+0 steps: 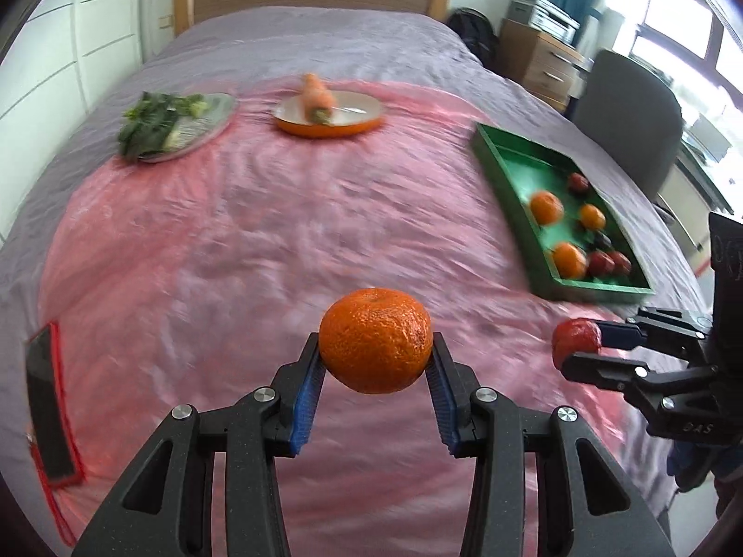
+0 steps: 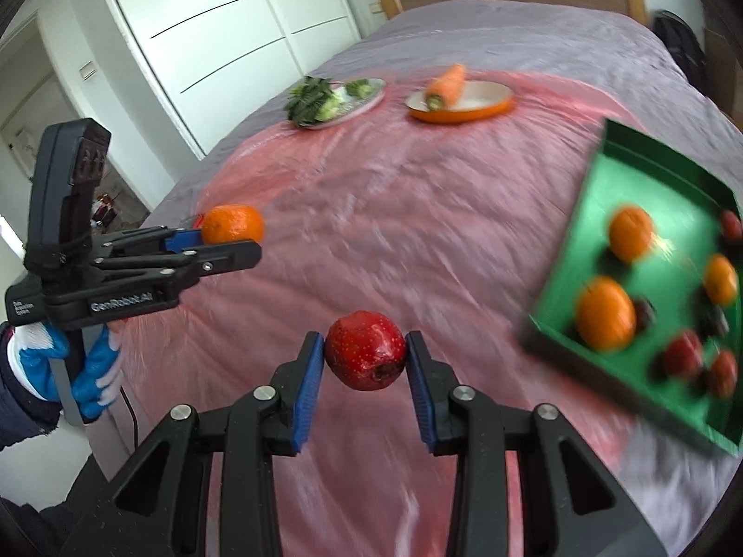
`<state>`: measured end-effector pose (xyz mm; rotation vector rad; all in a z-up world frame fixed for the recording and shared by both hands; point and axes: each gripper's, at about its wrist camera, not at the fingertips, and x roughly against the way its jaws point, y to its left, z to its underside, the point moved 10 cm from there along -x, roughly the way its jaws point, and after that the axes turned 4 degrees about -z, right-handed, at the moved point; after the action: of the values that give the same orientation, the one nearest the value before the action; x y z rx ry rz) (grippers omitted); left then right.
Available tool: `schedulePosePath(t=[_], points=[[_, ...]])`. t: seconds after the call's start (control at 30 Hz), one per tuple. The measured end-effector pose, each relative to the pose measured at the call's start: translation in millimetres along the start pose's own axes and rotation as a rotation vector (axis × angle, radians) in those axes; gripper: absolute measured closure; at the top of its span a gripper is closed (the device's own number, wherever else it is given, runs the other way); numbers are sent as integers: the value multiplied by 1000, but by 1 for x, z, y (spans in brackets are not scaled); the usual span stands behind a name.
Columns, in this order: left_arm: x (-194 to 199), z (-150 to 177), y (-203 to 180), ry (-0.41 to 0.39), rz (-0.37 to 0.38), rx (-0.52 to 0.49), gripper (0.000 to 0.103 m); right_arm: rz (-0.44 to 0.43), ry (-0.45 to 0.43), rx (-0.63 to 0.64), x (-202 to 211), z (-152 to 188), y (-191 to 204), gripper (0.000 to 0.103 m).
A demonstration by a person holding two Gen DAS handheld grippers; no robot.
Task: Organize fruits
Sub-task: 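Carry the orange and red apple over the green tray with both tools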
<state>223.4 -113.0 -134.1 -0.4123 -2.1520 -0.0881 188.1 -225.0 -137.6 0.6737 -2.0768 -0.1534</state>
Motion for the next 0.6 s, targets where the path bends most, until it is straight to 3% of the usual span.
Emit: schedulePosePath(t=[0.3,0.6], points=[[-3,20,-98,57,116,-92,65,108,-47,-115,73,47,-66,43],[-16,-10,-164,49,169,-161,65,203,-123,-192,126,55,-138,43]])
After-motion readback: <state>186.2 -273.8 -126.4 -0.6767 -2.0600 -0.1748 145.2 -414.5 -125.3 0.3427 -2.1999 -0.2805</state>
